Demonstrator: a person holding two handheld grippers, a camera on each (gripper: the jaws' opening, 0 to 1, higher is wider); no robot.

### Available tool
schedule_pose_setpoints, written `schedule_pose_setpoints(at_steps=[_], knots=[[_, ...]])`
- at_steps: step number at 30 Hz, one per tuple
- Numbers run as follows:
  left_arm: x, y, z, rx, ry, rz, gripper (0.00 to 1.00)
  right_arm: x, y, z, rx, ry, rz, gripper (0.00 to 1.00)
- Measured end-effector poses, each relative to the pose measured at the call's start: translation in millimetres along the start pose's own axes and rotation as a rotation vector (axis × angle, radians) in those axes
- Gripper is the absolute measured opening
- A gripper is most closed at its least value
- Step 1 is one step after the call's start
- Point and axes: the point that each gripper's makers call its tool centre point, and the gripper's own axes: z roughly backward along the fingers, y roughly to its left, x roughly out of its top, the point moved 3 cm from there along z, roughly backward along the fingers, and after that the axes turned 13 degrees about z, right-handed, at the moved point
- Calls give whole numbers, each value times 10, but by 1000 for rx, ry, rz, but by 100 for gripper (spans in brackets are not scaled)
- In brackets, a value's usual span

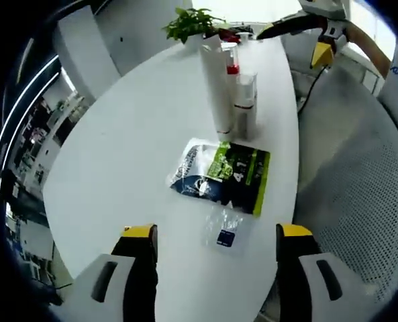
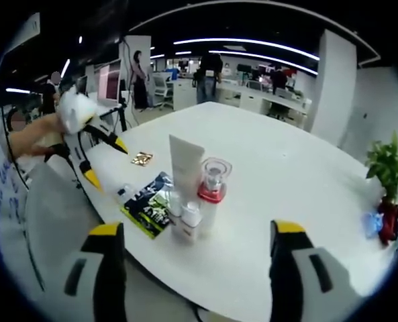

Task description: Arrange the skincare products in the storage area until every visible bottle or jar stands upright without overlapping.

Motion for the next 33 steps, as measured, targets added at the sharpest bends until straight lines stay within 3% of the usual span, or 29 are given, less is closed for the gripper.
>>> schedule_pose_setpoints(at_steps=[8,33], knots=[[46,23,183,33,-54,31,76,-2,-1,-5,3,2,1,91],[-124,103,589,128,-159,193,89,24,20,-15,8,5,13,92]])
